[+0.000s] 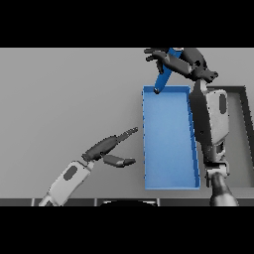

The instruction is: Pick up the blue pipe and place it into the blue bin.

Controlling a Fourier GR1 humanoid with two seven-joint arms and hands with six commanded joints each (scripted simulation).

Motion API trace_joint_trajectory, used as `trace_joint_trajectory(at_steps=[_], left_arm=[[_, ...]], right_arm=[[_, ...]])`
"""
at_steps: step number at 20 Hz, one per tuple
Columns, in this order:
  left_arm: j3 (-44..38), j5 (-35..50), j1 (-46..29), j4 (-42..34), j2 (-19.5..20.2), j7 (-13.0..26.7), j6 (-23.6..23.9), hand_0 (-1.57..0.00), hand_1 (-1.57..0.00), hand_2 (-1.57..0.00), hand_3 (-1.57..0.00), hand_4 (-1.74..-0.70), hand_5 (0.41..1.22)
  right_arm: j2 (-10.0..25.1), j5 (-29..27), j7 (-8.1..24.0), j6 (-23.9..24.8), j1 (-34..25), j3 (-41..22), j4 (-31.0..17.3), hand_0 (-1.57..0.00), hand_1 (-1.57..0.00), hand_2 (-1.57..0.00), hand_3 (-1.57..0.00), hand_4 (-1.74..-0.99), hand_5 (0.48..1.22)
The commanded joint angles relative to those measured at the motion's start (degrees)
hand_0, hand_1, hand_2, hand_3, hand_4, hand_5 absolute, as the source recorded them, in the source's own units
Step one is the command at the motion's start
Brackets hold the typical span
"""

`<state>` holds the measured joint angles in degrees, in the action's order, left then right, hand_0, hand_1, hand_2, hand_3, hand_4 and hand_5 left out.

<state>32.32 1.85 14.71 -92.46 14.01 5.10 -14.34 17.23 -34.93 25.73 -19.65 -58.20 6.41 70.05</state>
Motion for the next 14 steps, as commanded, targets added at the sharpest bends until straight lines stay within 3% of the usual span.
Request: trace_joint_trajectory(at_steps=[1,3,8,11,12,14], left_arm=[[-0.2,0.1,0.7,0.3,-0.3,0.7,0.1,0.00,0.00,0.00,0.00,-0.83,0.465],[-0.8,0.2,0.9,1.0,0.5,0.8,-0.3,0.00,0.00,0.00,0.00,-0.83,0.461],[-0.7,0.5,0.9,0.4,0.7,0.2,-0.7,0.00,0.00,0.00,0.00,-0.83,0.466],[-0.1,0.3,0.0,0.0,0.4,0.2,-0.7,0.00,0.00,0.00,0.00,-0.83,0.470],[-0.3,0.4,0.1,-0.3,0.5,-0.2,-0.6,0.00,0.00,0.00,0.00,-0.83,0.470],[-0.2,0.2,-0.5,-0.8,1.1,-0.2,-0.6,0.00,0.00,0.00,0.00,-0.83,0.470]], right_arm=[[0.1,0.3,0.6,0.7,0.8,0.8,-1.3,-1.57,-1.57,-1.57,-1.57,-1.499,1.221],[0.5,2.4,1.1,1.1,3.8,1.5,-3.5,-1.57,-1.57,-1.57,-1.57,-1.499,1.221],[-0.3,6.4,3.6,3.6,13.6,1.5,-3.6,-1.57,-1.57,-1.57,-1.57,-1.499,1.221],[-1.2,8.1,9.2,7.9,18.6,0.8,-1.1,-1.57,-1.57,-1.57,-1.57,-1.499,1.221],[-0.4,8.9,9.2,8.9,20.2,-0.8,-1.6,-1.57,-1.57,-1.57,-1.57,-1.499,1.221],[1.2,8.7,9.2,10.1,23.2,-4.2,-1.6,-1.57,-1.57,-1.57,-1.08,-1.586,1.221]])
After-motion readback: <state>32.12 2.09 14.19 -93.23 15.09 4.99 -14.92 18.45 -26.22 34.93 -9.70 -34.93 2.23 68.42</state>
